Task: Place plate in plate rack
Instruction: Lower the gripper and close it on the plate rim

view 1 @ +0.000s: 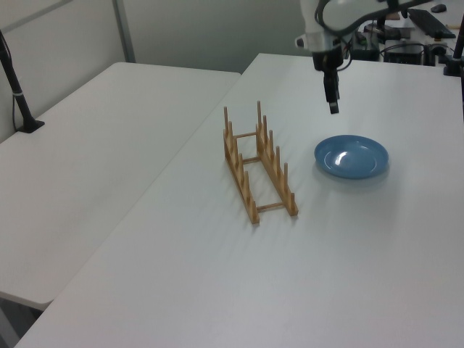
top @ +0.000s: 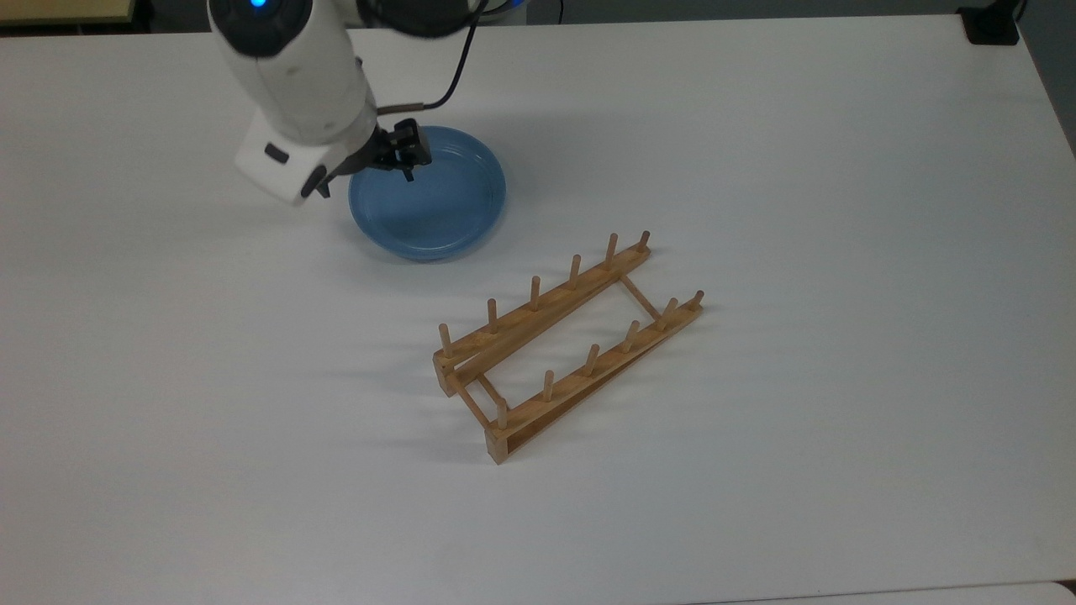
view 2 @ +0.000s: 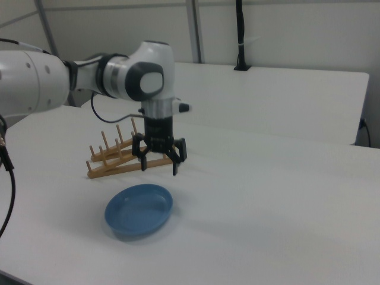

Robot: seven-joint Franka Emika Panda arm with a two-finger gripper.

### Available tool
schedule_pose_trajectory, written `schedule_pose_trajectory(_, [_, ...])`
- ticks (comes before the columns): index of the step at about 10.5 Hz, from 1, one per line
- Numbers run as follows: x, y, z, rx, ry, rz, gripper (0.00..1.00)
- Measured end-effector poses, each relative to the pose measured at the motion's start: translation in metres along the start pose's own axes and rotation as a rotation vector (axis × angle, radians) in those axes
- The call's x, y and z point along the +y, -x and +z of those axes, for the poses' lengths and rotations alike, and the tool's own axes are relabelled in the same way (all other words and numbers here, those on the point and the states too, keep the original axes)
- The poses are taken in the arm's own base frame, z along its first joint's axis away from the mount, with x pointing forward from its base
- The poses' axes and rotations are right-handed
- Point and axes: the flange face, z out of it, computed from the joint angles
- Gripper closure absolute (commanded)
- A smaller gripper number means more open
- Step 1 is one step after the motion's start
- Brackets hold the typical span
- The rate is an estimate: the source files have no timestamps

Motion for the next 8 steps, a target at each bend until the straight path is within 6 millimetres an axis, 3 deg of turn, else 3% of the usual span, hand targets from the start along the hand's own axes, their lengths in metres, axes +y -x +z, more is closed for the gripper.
schedule_pose_trajectory(1, [0.006,-0.005,0.022,-0.033,-0.013,-0.031,0.05])
schedule_pose_trajectory(4, [0.017,-0.021,0.075,-0.085,-0.007,-0.074,0.28])
schedule_pose_trajectory(8, [0.016,-0.026,0.093,-0.098,0.009,-0.109,0.55])
